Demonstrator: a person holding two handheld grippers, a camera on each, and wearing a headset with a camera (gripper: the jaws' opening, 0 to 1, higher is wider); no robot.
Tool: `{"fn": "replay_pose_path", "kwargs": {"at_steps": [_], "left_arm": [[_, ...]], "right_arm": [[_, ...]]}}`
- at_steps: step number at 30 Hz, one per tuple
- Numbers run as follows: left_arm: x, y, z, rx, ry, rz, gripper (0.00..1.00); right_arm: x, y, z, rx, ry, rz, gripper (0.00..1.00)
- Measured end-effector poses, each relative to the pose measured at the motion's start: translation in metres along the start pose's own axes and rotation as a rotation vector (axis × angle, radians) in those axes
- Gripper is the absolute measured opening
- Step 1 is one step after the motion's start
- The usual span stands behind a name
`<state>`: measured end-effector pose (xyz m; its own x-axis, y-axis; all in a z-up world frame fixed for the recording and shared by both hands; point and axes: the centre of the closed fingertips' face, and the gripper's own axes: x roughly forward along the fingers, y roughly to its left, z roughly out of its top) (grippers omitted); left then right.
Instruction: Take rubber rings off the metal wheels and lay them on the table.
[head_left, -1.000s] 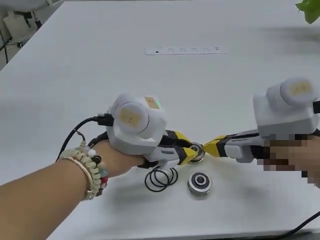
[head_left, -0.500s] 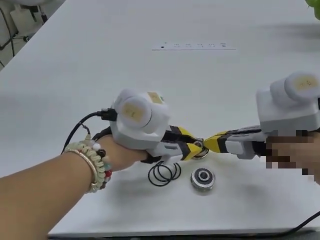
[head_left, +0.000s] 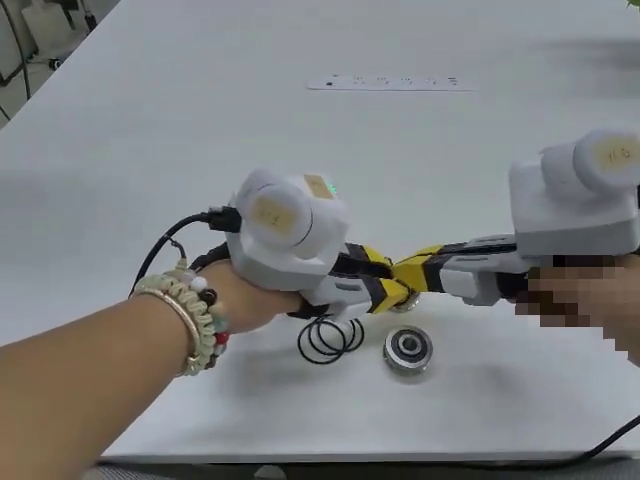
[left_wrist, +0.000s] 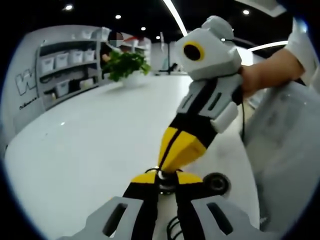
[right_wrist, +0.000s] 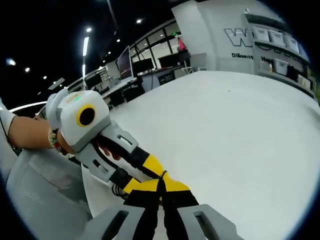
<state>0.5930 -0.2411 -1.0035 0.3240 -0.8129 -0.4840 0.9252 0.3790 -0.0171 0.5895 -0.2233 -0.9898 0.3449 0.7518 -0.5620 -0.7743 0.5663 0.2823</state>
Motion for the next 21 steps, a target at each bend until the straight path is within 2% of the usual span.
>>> {"fn": "replay_pose_path", "kwargs": {"at_steps": [2,3,5,6,10,13,17,18,20,21], "left_arm": [[0.0,0.0,0.0,-0.026,-0.003,-0.005,0.13],[0.0,0.0,0.001,-0.084,-0.01,-0.01,0.13],[-0.001,0.001,0.002,-0.135,-0.017,-0.008,0.13],[-0.001,0.004,0.001,-0.132,-0.013,0.001,0.12],[-0.004,0.003,0.0,-0.106,0.002,-0.012,0.11],[-0.01,0.001,0.006,-0.11,-0.008,-0.034,0.15],[-0.019,0.008,0.024,-0.147,-0.039,-0.025,0.29],[-0.022,0.013,0.032,-0.197,-0.061,-0.008,0.3],[-0.028,0.019,0.054,-0.306,-0.152,0.006,0.32],[-0.034,0.021,0.072,-0.366,-0.224,-0.009,0.35]], "right_arm": [[0.0,-0.004,-0.003,0.011,0.011,-0.017,0.0],[0.0,-0.006,-0.005,0.019,0.018,-0.023,0.0],[0.0,-0.008,-0.006,0.028,0.023,-0.032,0.0],[0.0,-0.008,-0.007,0.029,0.024,-0.031,0.0],[-0.001,-0.008,-0.006,0.03,0.023,-0.029,0.0],[-0.001,-0.01,-0.007,0.03,0.028,-0.032,0.0],[-0.003,-0.011,-0.005,0.037,0.021,-0.03,0.0],[-0.004,-0.011,-0.004,0.039,0.016,-0.03,0.0],[-0.005,-0.011,-0.002,0.041,0.01,-0.028,0.0],[-0.005,-0.01,-0.001,0.043,0.006,-0.026,0.0]]}}
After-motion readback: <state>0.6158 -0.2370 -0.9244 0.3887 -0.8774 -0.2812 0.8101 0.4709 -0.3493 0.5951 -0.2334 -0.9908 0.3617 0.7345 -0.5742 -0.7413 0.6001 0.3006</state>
